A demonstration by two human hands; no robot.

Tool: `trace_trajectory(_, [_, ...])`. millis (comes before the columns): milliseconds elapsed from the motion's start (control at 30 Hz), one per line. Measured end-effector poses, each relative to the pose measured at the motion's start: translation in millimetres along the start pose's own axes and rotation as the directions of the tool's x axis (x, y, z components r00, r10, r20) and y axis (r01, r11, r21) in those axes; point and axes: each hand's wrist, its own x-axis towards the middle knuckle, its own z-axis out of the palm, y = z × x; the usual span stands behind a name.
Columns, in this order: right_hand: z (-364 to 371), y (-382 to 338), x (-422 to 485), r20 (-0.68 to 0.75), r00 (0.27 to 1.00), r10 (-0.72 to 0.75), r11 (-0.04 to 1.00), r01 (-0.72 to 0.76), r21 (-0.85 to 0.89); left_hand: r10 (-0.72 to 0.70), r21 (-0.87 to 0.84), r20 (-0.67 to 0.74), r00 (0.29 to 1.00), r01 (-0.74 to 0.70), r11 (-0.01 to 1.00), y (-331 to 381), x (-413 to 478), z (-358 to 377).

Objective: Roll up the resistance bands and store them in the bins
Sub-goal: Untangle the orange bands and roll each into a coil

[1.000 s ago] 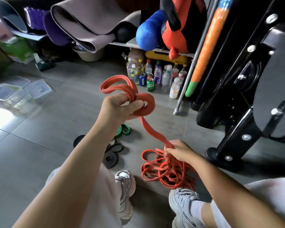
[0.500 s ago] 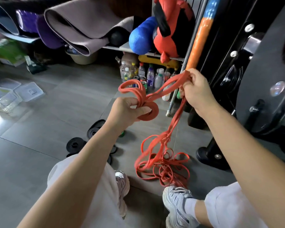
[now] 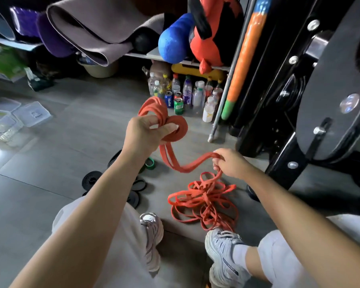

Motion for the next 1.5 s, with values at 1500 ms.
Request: trace_trajectory(1500, [265.2, 136.5, 88.6, 0.175, 0.669, 0.722, 0.667, -0.741, 0.079, -0.252, -0.042, 0.227, 0.941, 0.268, 0.962, -96.2, 119.7, 22.5])
